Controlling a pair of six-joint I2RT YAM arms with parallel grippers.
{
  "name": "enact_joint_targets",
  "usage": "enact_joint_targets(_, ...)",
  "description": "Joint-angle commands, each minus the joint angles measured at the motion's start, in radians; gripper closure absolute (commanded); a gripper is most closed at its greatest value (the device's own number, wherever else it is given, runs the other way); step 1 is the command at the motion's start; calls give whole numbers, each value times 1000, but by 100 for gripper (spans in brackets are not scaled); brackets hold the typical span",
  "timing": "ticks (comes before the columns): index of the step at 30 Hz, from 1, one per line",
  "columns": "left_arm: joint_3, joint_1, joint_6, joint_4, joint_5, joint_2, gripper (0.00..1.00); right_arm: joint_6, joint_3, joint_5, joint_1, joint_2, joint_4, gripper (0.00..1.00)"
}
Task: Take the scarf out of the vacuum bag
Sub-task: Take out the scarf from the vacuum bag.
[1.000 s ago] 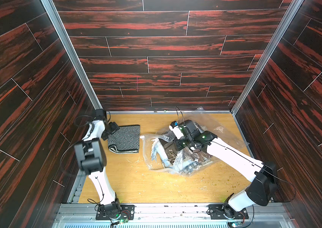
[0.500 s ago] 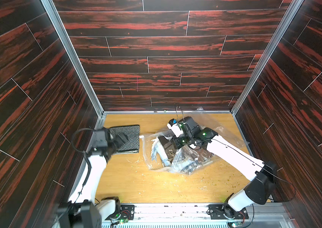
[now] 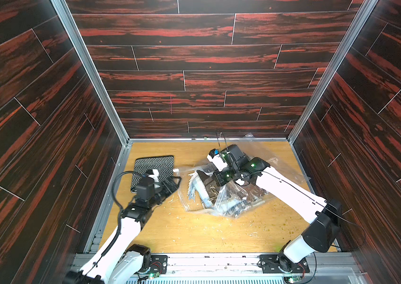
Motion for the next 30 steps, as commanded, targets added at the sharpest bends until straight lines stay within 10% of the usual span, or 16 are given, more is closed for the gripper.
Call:
enact_joint_targets(1, -22, -65, -21, 222, -8, 90, 0, 26, 24, -37, 0, -22, -31, 100)
enact_joint_targets(13, 63, -236, -97, 581, -31, 449, 7, 62, 56, -18, -1, -35, -79, 100)
enact_joint_targets(30, 139, -292, -100, 530, -62, 604, 20, 63, 89, -24, -4, -21, -86, 100)
